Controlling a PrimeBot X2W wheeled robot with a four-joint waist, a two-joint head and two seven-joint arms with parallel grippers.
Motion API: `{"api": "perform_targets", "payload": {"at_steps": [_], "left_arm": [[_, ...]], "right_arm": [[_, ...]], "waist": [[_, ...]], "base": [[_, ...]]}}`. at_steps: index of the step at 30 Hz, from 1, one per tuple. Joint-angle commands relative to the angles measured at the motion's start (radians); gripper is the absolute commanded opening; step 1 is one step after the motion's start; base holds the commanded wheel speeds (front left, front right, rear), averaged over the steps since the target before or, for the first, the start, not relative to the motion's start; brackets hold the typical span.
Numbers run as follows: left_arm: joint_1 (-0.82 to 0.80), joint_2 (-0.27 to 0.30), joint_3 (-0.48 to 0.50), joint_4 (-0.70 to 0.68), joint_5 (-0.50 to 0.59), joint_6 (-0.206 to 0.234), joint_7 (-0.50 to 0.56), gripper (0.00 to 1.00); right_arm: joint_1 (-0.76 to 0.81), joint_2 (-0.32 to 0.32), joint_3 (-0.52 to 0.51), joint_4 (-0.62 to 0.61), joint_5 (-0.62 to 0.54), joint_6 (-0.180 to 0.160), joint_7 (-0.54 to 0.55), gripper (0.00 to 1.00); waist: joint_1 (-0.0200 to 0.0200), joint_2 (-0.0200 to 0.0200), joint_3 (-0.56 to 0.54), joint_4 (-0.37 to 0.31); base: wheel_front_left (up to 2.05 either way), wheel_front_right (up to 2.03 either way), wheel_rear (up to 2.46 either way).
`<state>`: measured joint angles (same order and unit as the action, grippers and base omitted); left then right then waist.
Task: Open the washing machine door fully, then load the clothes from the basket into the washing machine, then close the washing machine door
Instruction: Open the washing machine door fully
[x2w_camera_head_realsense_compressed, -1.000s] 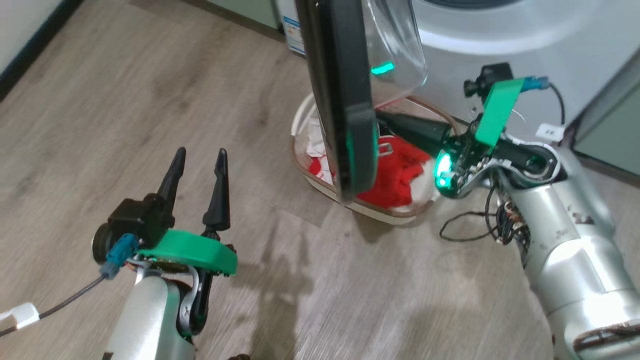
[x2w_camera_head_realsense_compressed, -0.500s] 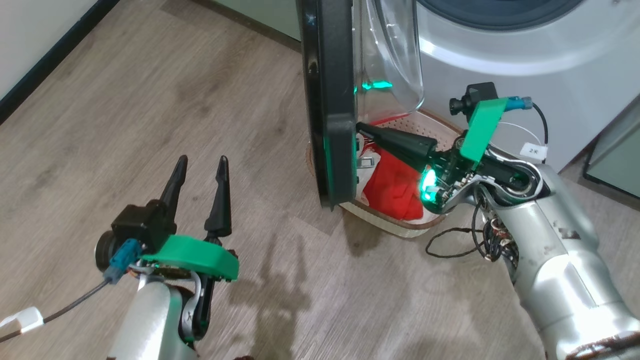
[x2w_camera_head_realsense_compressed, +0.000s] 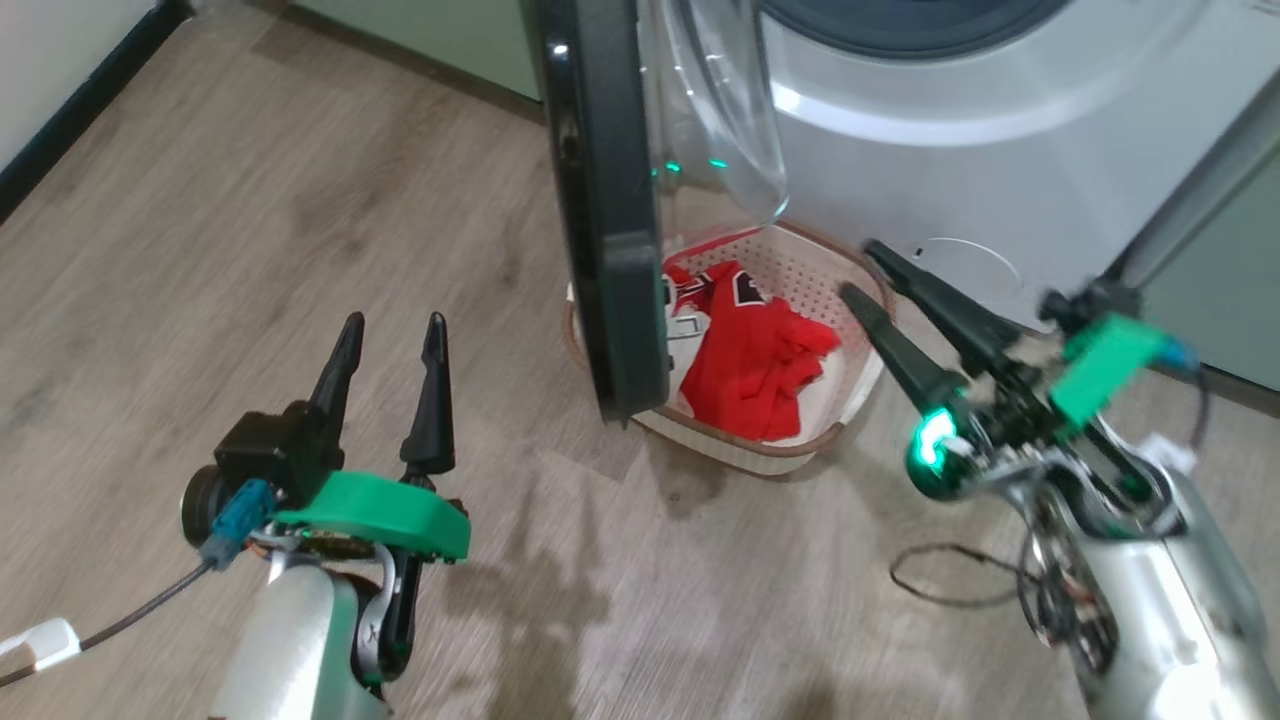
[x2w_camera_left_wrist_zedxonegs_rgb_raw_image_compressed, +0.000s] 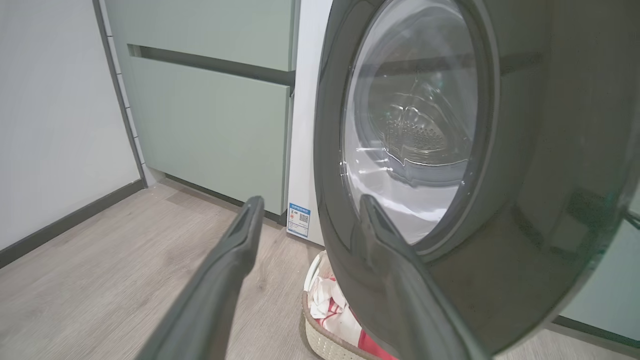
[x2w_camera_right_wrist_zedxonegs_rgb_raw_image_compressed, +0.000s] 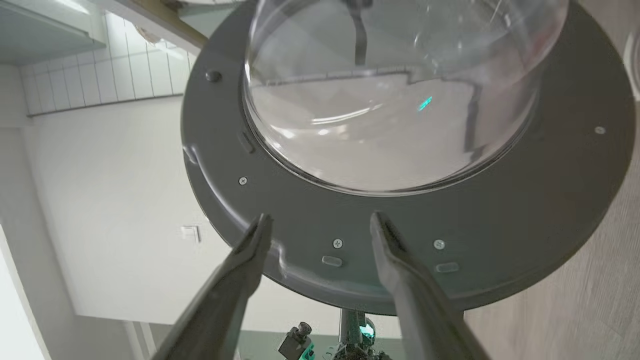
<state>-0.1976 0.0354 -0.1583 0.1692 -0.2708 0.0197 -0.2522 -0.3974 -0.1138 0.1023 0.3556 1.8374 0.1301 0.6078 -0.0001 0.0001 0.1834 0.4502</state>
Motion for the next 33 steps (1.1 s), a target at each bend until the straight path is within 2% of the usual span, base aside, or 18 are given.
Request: {"api": "perform_targets", "payload": {"at_steps": [1,11,15,18,23,26,29,30,33], "left_arm": [[-0.007,0.015,0.04,-0.03,0.008,-0.004,-0.01,1.0],[0.013,0.021,0.065,-0.028,0.028,-0.016,-0.01,1.0],[0.015,0.021,0.068,-0.027,0.033,-0.018,-0.01,1.0],[0.016,0.022,0.073,-0.026,0.036,-0.019,-0.01,1.0],[0.017,0.025,0.08,-0.022,0.04,-0.02,-0.01,1.0],[0.018,0.028,0.082,-0.02,0.044,-0.019,-0.01,1.0],[0.02,0.032,0.086,-0.02,0.046,-0.017,-0.01,1.0],[0.02,0.032,0.086,-0.02,0.046,-0.017,-0.01,1.0],[0.022,0.035,0.09,-0.022,0.048,-0.014,-0.01,1.0]], "right_arm": [[0.011,-0.003,0.003,-0.064,0.004,0.001,-0.02,1.0],[0.245,-0.017,-0.028,-0.276,-0.11,0.001,-0.21,1.0],[0.29,-0.007,-0.039,-0.324,-0.208,0.001,-0.329,1.0],[0.297,0.004,-0.054,-0.339,-0.328,0.001,-0.457,1.0],[0.27,0.009,-0.078,-0.357,-0.611,0.001,-0.651,1.0],[0.256,0.002,-0.105,-0.369,-0.85,0.001,-0.733,1.0],[0.25,0.014,-0.138,-0.397,-1.106,0.001,-0.769,1.0],[0.25,0.014,-0.138,-0.397,-1.106,0.001,-0.769,1.0],[0.253,0.039,-0.163,-0.442,-1.308,0.001,-0.765,1.0]], "waist": [[0.0001,-0.0001,-0.007,-0.012],[0.0001,-0.0001,-0.018,-0.058],[0.0001,-0.0001,-0.023,-0.063],[0.0001,-0.0001,-0.028,-0.067],[0.0001,-0.0001,-0.043,-0.071],[0.0001,-0.0001,-0.054,-0.071],[0.0001,-0.0001,-0.063,-0.07],[0.0001,-0.0001,-0.063,-0.07],[0.0001,-0.0001,-0.067,-0.071]], "base": [[0.0,0.0,0.0],[0.0,0.0,0.0],[0.0,0.0,0.0],[0.0,0.0,0.0],[0.0,0.0,0.0],[0.0,0.0,0.0],[0.0,0.0,0.0],[0.0,0.0,0.0],[0.0,0.0,0.0]]}}
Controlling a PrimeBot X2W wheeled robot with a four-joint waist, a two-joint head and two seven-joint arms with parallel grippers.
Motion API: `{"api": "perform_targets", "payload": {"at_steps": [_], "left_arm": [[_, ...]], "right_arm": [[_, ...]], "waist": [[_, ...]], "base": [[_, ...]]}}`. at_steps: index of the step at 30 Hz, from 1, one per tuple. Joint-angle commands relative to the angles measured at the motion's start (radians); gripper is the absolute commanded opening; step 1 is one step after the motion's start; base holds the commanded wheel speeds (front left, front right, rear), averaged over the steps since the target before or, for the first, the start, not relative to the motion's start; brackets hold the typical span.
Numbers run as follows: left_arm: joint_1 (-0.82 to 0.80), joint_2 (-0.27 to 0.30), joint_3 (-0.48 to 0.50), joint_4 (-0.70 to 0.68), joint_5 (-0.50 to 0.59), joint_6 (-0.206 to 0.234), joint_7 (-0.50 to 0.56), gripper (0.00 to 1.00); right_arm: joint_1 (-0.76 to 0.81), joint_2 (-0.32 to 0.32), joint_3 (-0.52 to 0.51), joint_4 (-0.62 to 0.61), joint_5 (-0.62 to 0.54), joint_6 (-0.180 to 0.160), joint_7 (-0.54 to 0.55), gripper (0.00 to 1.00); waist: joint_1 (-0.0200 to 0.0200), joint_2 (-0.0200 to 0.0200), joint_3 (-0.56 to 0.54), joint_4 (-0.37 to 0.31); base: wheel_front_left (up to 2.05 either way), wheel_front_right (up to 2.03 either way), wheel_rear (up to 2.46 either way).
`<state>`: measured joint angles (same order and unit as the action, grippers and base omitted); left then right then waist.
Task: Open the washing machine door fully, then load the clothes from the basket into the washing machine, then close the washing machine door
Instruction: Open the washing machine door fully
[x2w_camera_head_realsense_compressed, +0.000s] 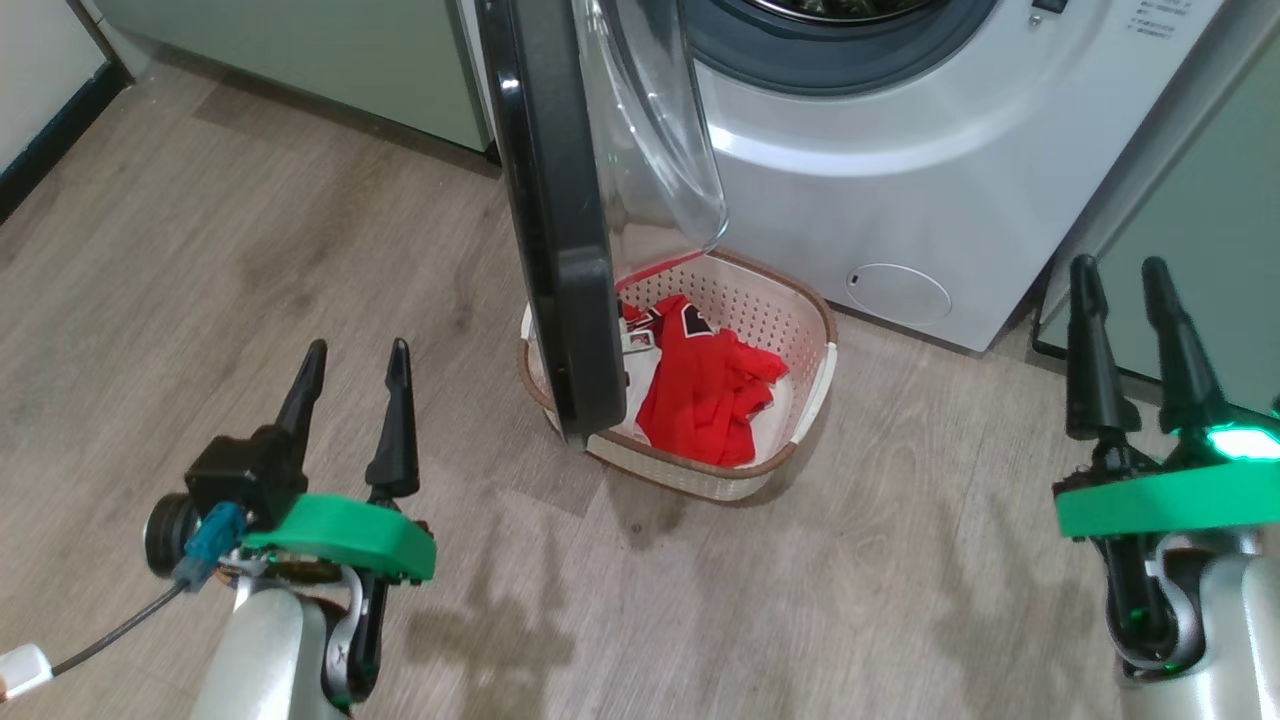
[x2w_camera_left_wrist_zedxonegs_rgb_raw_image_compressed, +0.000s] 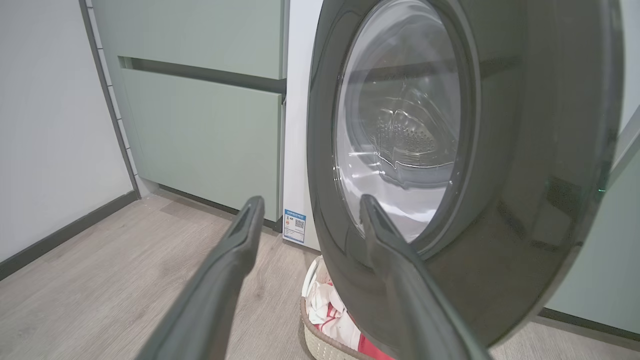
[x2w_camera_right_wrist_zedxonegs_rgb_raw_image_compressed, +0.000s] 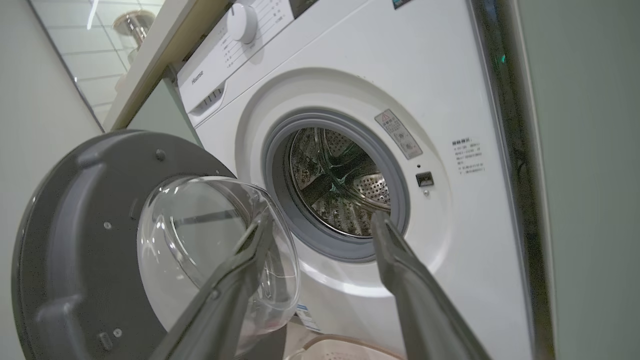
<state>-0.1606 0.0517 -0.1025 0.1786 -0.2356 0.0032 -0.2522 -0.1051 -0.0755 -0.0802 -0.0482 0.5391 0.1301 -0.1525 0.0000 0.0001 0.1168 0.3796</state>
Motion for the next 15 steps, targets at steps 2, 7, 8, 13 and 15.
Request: {"api": "perform_targets", "payload": {"at_steps": [2,7,8,13,15], "left_arm": [[-0.014,0.02,0.037,-0.032,0.014,0.004,-0.01,1.0],[-0.009,0.024,0.043,-0.033,0.015,0.009,-0.01,1.0],[-0.007,0.024,0.043,-0.033,0.016,0.01,-0.01,1.0],[-0.002,0.03,0.049,-0.027,0.015,0.011,-0.01,1.0],[-0.001,0.031,0.05,-0.027,0.014,0.012,-0.01,1.0]], "right_arm": [[-0.032,0.012,0.007,-0.068,-0.137,0.001,-0.001,1.0],[0.001,0.024,0.003,-0.095,-0.345,0.001,0.01,1.0],[0.01,0.024,0.004,-0.089,-0.365,0.001,0.011,1.0],[0.043,0.025,0.017,-0.038,-0.383,0.001,-0.004,1.0],[0.045,0.025,0.028,-0.011,-0.378,0.001,-0.01,1.0]], "waist": [[0.0,-0.0001,-0.002,-0.002],[0.0,-0.0001,-0.008,-0.011],[0.0,-0.0001,-0.01,-0.012],[0.0,-0.0001,-0.014,-0.021],[0.0,-0.0001,-0.014,-0.025]], "base": [[0.0,0.0,0.0],[0.0,0.0,0.0],[0.0,0.0,0.0],[0.0,0.0,0.0],[0.0,0.0,0.0]]}}
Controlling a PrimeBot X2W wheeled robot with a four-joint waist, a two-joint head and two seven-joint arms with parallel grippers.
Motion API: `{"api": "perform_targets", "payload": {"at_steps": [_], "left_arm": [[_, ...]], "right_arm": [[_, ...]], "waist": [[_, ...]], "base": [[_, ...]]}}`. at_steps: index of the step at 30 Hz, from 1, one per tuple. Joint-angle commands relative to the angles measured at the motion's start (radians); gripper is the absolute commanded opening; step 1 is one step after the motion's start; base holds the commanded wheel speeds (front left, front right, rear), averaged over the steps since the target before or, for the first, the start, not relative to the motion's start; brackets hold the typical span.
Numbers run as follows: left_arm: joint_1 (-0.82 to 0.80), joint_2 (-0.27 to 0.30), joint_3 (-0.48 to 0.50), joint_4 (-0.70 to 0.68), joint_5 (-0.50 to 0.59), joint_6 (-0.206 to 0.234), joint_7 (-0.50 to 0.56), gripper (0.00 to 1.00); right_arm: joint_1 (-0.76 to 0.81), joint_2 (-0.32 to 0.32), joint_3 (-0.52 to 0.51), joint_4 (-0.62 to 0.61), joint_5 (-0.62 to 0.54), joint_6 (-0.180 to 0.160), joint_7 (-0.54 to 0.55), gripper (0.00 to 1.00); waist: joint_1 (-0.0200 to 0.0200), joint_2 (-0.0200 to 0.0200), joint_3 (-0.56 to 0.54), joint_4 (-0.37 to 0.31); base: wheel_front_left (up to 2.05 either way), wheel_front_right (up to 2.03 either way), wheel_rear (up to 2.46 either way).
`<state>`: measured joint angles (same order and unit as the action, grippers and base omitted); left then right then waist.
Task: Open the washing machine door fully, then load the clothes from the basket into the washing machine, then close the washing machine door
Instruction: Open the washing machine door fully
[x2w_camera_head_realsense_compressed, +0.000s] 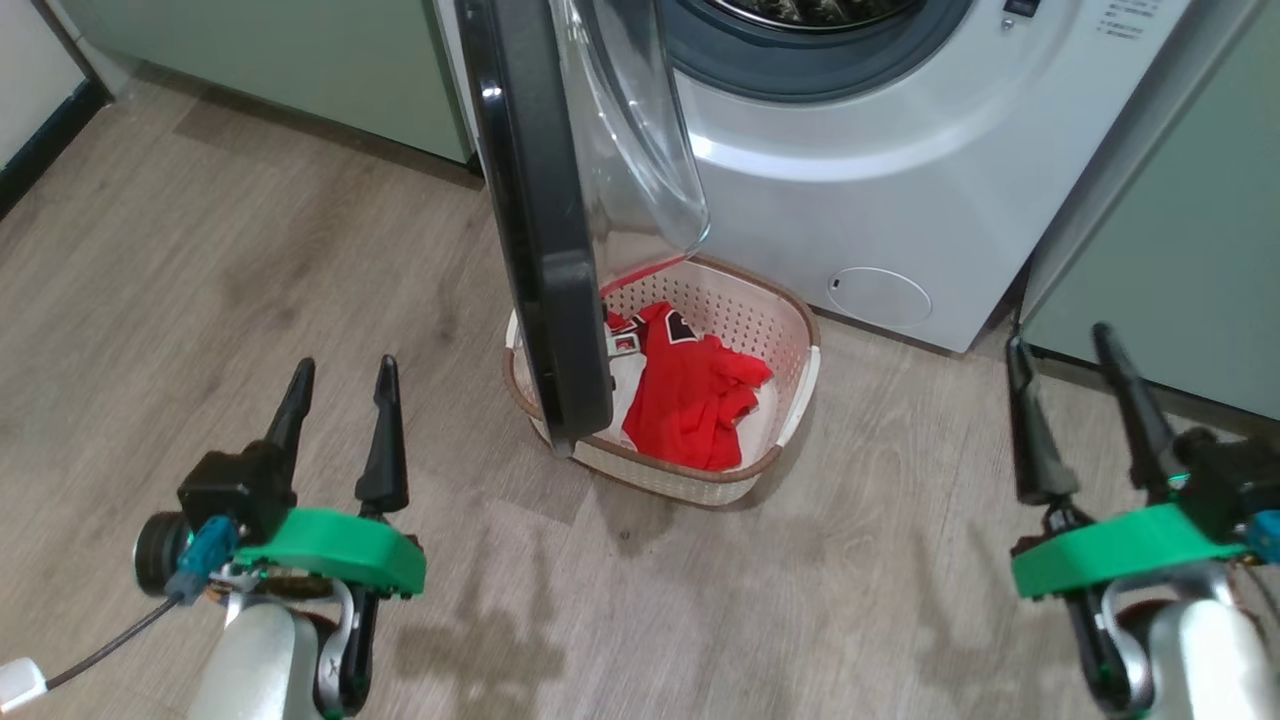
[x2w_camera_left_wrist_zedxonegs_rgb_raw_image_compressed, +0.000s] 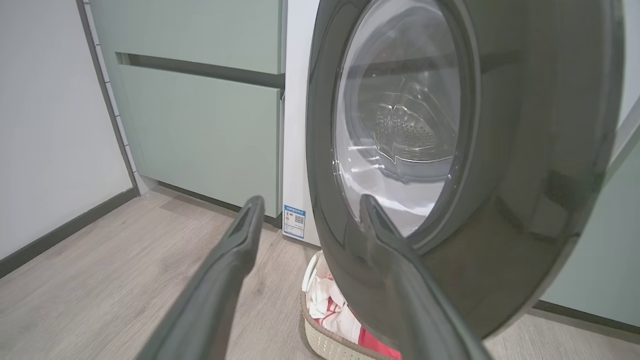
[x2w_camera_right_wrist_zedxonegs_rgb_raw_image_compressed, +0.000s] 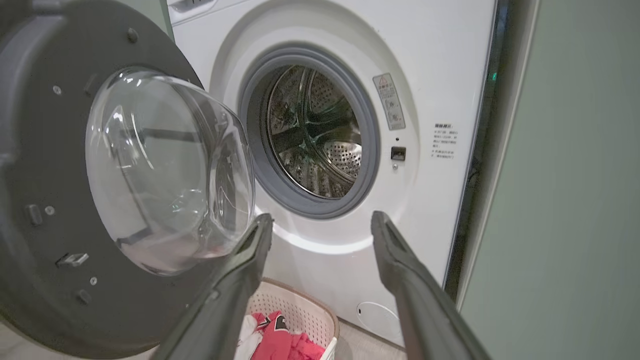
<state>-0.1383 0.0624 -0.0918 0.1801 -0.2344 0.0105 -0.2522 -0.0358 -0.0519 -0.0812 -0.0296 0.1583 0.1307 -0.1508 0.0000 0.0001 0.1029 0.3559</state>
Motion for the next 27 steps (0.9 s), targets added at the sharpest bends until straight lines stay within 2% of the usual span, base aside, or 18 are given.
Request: {"api": "perform_targets", "payload": {"at_steps": [1,11,27], "left_arm": [[-0.023,0.021,0.039,-0.028,0.013,0.005,-0.01,1.0],[-0.021,0.024,0.034,-0.022,0.015,0.009,-0.01,1.0],[-0.021,0.023,0.021,-0.016,0.008,0.01,-0.01,1.0]], "right_arm": [[-0.026,0.001,0.034,-0.017,0.002,0.0,-0.017,1.0],[-0.068,0.002,0.081,0.098,-0.011,0.0,-0.04,1.0],[-0.1,0.002,0.08,0.149,-0.027,0.0,-0.053,1.0]], "waist": [[0.0,-0.0001,0.0,-0.002],[0.0,-0.0001,0.001,-0.003],[0.0,-0.0001,0.009,0.004]], "base": [[0.0,0.0,0.0],[0.0,0.0,0.0],[0.0,0.0,0.0]]}}
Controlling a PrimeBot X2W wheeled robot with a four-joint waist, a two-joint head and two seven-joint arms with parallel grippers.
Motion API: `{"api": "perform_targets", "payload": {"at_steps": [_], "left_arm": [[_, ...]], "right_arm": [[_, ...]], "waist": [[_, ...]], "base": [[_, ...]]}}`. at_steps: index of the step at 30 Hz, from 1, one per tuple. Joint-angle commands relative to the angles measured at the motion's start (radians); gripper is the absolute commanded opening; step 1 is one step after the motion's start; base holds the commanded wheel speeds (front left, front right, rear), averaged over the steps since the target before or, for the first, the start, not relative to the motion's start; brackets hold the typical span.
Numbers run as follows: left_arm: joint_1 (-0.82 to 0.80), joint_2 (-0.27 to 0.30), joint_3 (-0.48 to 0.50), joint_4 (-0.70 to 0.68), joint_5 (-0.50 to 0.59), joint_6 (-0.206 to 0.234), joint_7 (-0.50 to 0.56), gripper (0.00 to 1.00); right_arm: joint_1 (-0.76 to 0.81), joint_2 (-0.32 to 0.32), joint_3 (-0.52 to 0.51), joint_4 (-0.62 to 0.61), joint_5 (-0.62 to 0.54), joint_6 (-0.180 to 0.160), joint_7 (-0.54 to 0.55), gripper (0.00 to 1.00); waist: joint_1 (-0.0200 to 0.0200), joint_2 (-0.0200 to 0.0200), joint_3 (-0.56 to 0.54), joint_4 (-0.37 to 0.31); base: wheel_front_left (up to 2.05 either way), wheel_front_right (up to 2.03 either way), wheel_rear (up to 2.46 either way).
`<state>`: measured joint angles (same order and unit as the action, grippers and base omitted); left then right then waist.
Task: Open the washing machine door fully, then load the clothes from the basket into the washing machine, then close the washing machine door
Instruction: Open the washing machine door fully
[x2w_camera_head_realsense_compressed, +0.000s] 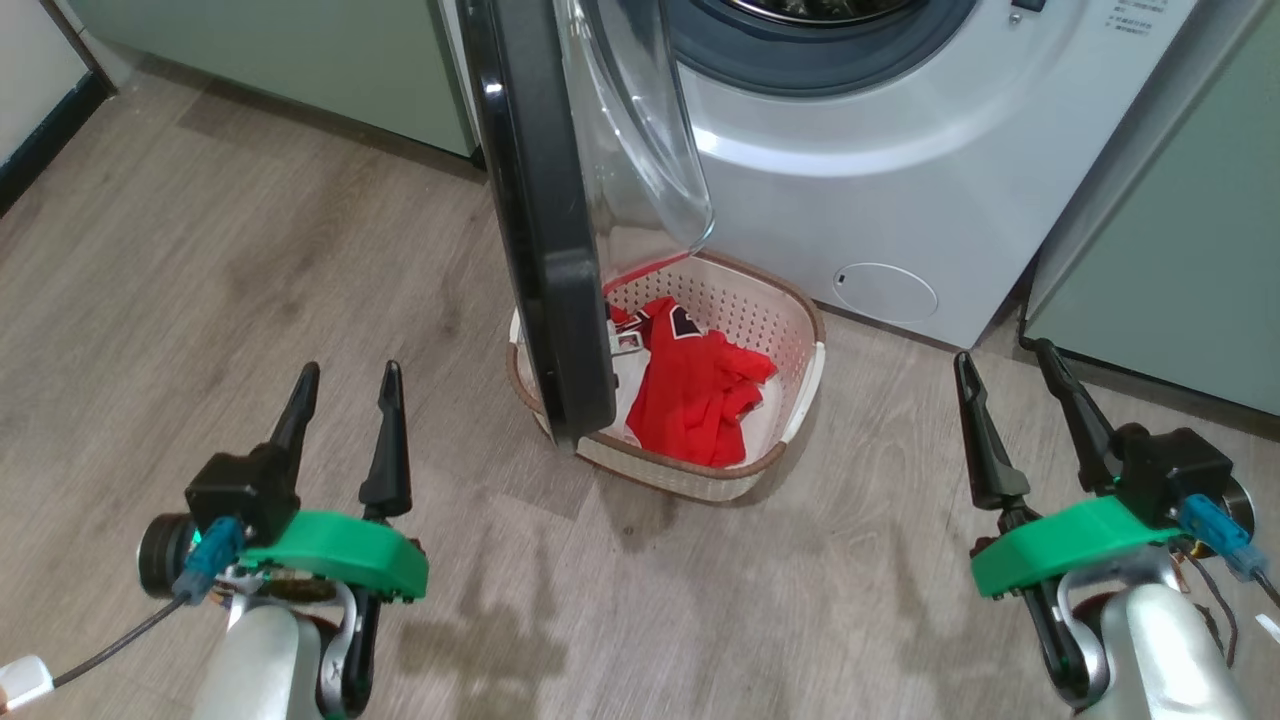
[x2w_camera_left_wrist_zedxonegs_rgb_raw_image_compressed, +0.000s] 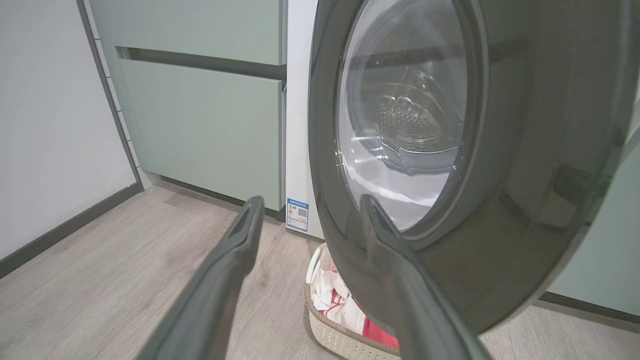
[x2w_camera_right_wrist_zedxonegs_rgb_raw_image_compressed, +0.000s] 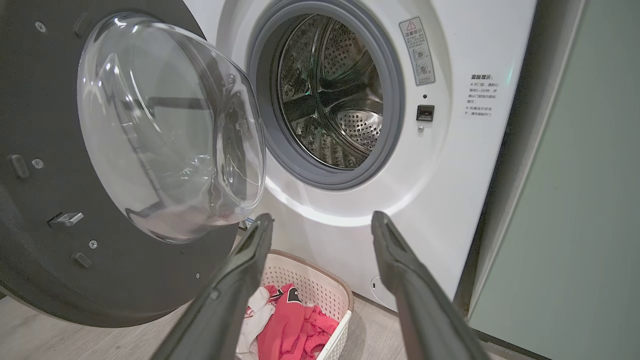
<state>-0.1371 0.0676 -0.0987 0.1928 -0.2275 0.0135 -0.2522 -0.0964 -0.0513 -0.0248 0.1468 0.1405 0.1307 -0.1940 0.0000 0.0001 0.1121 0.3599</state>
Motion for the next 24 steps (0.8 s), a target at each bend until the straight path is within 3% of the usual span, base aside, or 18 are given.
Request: {"api": "perform_targets", "payload": {"at_steps": [1,8,9,10,18,24], "left_arm": [[-0.023,0.018,0.028,-0.028,0.001,0.007,-0.01,1.0],[-0.025,0.021,0.027,-0.025,-0.002,0.007,-0.01,1.0],[-0.026,0.021,0.026,-0.023,-0.003,0.007,-0.01,0.53],[-0.025,0.021,0.024,-0.021,-0.006,0.004,-0.009,0.0],[-0.035,0.023,0.029,-0.029,-0.01,0.014,-0.008,0.0],[-0.116,0.06,0.059,-0.119,0.013,0.029,-0.009,0.0]], "right_arm": [[-0.04,0.001,0.024,-0.027,-0.011,0.0,-0.01,1.0],[-0.048,0.001,0.025,-0.023,-0.015,0.0,-0.009,1.0],[-0.049,0.001,0.026,-0.023,-0.016,0.0,-0.009,1.0],[-0.049,0.001,0.026,-0.023,-0.016,0.0,-0.009,1.0],[-0.051,0.001,0.028,-0.024,-0.015,0.0,-0.005,1.0],[-0.057,0.001,0.025,-0.03,-0.015,0.0,-0.001,1.0]], "waist": [[0.0,-0.0001,0.001,0.0],[0.0,-0.0001,0.007,0.002],[0.0,-0.0001,0.007,0.003],[0.0,-0.0001,0.007,0.003],[0.0,-0.0001,0.013,0.006],[0.0,-0.0001,0.023,0.012]], "base": [[0.0,0.0,0.0],[0.0,0.0,0.0],[0.0,0.0,0.0],[0.0,0.0,0.0],[0.0,0.0,0.0],[0.0,0.0,0.0]]}}
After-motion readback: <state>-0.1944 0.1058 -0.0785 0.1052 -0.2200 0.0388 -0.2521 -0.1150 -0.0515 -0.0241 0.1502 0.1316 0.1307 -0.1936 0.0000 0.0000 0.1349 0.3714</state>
